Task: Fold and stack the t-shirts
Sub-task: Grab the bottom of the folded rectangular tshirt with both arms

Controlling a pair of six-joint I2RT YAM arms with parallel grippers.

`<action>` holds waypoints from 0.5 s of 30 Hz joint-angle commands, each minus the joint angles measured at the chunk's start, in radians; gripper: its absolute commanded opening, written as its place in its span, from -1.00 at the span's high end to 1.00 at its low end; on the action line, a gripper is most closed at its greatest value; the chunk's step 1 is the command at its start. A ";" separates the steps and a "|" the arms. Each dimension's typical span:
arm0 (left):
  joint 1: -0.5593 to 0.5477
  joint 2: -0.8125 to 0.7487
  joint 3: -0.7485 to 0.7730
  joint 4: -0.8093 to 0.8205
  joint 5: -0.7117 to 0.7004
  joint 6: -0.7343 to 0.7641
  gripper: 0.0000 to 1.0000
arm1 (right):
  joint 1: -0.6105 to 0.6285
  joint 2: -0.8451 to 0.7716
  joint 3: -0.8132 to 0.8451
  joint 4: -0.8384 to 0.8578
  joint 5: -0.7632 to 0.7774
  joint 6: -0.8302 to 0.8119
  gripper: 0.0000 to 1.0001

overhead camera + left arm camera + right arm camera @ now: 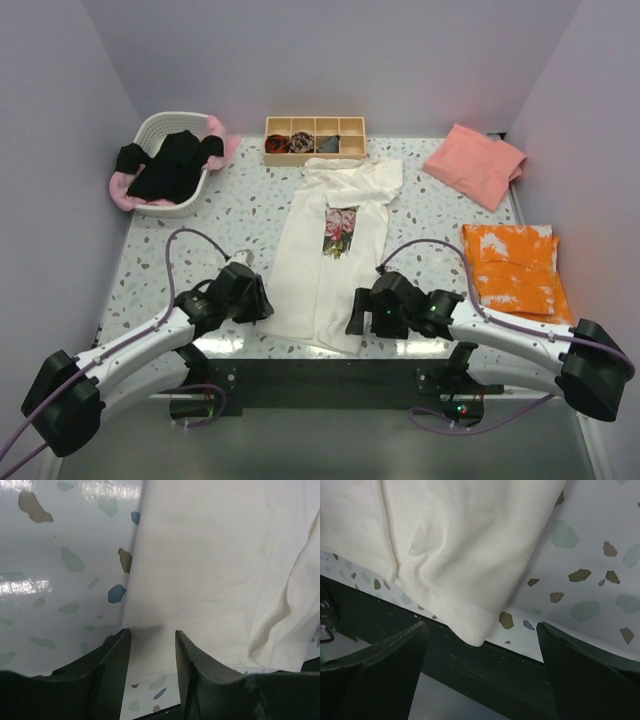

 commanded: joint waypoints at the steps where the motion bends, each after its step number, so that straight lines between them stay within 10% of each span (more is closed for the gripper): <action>1: -0.057 0.010 0.006 -0.097 -0.106 -0.120 0.10 | 0.061 0.024 -0.011 0.041 0.063 0.112 -0.86; 7: -0.066 0.064 0.023 -0.148 -0.179 -0.168 0.12 | 0.106 0.093 -0.033 0.119 0.069 0.150 -0.81; 15: -0.066 0.078 -0.040 -0.058 -0.101 -0.158 0.34 | 0.106 0.141 -0.062 0.192 0.058 0.164 -0.13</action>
